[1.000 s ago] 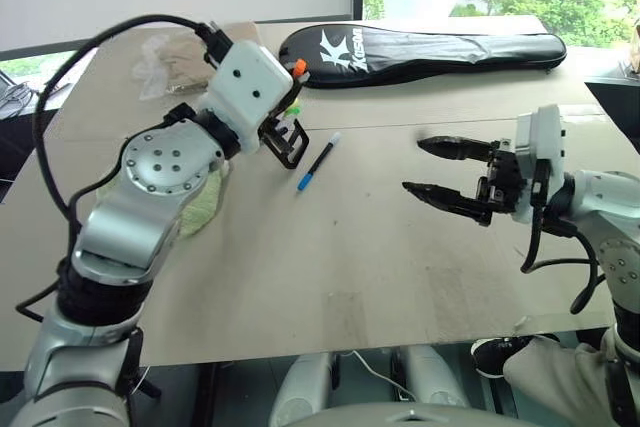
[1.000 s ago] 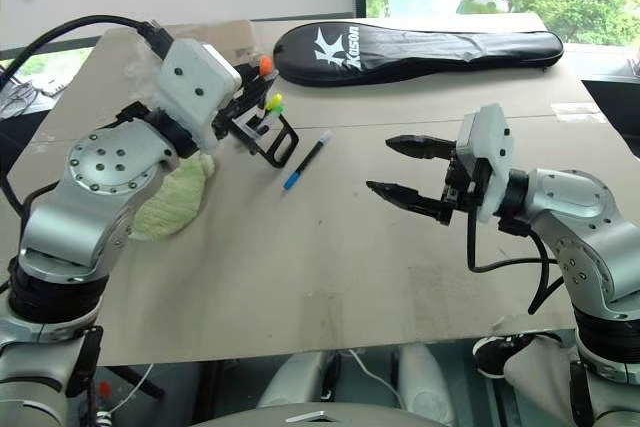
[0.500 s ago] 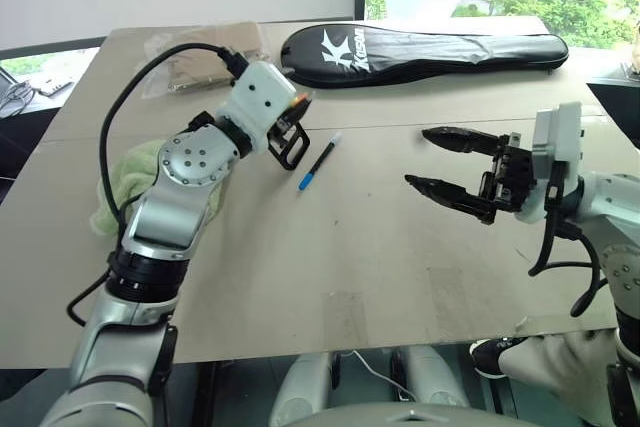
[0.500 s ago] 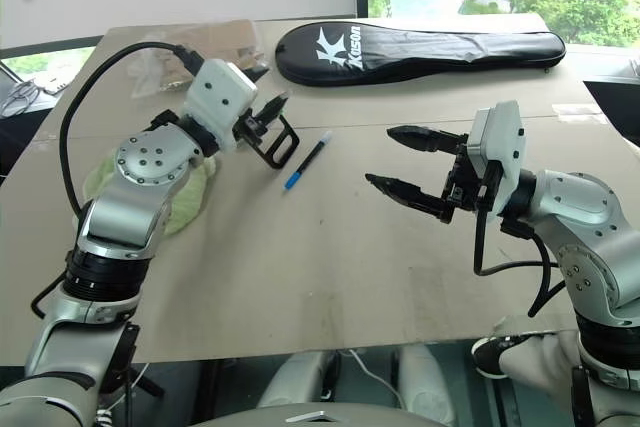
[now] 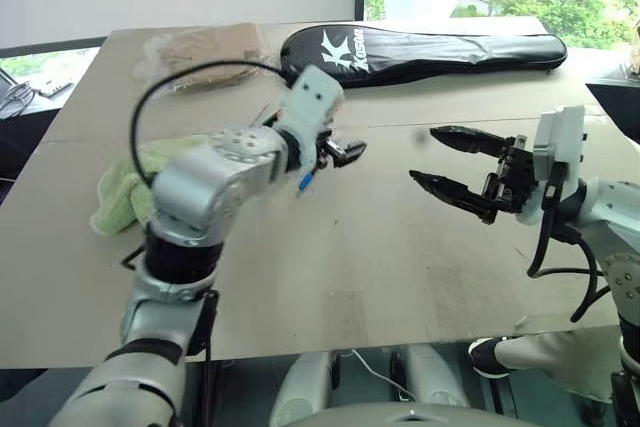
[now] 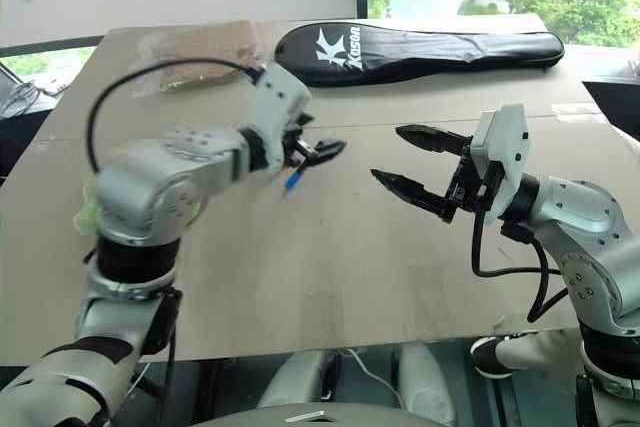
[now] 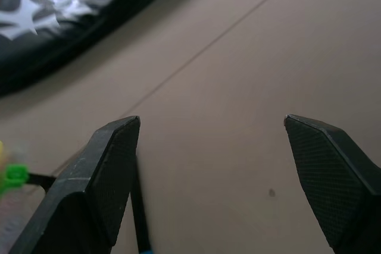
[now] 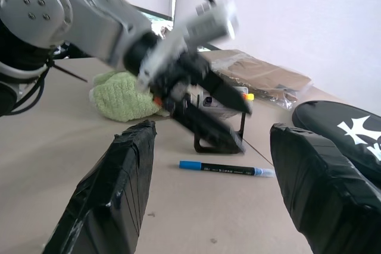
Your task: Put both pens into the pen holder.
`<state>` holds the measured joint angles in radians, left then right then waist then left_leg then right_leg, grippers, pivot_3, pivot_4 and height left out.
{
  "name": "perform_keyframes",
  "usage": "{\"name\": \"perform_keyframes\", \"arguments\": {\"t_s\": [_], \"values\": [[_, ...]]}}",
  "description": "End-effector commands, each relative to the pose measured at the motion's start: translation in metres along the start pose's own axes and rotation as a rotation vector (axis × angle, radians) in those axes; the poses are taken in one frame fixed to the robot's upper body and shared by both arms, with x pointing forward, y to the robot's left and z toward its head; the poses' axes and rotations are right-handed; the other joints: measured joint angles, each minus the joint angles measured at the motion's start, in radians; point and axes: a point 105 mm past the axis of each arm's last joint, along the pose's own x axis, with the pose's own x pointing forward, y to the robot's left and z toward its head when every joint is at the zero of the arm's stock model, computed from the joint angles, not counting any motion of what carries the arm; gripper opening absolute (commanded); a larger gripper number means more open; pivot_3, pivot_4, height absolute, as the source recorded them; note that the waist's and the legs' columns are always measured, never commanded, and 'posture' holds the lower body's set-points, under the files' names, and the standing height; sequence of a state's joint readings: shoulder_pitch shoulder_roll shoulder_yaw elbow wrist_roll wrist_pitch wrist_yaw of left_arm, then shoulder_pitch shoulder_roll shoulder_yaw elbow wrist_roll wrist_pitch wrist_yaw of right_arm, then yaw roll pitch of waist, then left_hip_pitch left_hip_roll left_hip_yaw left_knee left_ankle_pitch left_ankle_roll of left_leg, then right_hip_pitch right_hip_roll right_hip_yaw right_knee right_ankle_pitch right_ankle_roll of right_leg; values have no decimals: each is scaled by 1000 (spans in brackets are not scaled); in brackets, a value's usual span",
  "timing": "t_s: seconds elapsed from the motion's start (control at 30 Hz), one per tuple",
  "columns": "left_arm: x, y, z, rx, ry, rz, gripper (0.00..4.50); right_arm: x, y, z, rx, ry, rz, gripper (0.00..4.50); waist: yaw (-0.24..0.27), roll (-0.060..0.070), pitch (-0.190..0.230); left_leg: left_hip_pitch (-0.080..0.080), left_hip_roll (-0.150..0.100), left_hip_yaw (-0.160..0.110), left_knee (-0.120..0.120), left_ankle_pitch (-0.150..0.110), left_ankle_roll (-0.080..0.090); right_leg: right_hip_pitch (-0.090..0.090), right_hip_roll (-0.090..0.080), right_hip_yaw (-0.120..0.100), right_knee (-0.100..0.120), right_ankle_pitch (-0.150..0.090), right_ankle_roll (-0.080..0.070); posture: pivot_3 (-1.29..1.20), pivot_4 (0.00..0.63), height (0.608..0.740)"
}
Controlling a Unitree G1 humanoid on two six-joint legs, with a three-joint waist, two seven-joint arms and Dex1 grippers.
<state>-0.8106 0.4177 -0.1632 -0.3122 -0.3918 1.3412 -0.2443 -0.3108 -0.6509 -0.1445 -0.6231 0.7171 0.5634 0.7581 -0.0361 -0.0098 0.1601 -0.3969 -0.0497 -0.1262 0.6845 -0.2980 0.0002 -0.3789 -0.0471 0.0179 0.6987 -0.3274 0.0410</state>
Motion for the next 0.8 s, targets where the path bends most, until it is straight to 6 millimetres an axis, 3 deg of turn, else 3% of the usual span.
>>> {"name": "perform_keyframes", "arguments": {"t_s": [0.03, 0.3, 0.47, 0.6, 0.73, 0.8], "values": [[8, 16, -7, -50, 96, 152, 4012, -3, 4, 10, -40, -20, -13, 3271, 1, 0, 0, 0, 0, 0, 0, 0, 0, 0, 0, 0, 0, 0, 0, 0, 150, 740], [19, 35, -22, -125, 181, 232, 4012, -5, 8, 7, -33, -2, -41, 3271, 0, 0, 0, 0, 0, 1, 0, 0, 0, -1, -1, 1, 1, 0, 0, 0, 150, 740], [31, 37, -39, -201, 224, 195, 4012, -5, 9, 6, -32, 5, -50, 3271, 6, 0, 0, 0, 0, 0, 0, 0, 0, 0, -1, 2, 0, 0, 0, 0, 150, 740], [38, 34, -48, -245, 253, 143, 2935, -5, 9, 6, -39, 15, -54, 3271, 9, 0, 0, 0, 0, 0, 0, 0, 0, 0, -1, 2, 0, 0, 0, 0, 150, 740], [34, 29, -54, -239, 267, 86, 1172, -6, 8, 4, -43, 23, -57, 3271, 11, 0, 0, 0, 0, 0, 0, 0, 0, 0, -1, 2, 0, 0, 0, 0, 150, 740], [29, 28, -55, -232, 254, 59, 76, -5, 9, 4, -42, 24, -56, 3271, 15, 0, 0, 0, 0, 0, 0, 0, 0, 0, -2, 3, 0, 0, 0, 0, 150, 740]]}}
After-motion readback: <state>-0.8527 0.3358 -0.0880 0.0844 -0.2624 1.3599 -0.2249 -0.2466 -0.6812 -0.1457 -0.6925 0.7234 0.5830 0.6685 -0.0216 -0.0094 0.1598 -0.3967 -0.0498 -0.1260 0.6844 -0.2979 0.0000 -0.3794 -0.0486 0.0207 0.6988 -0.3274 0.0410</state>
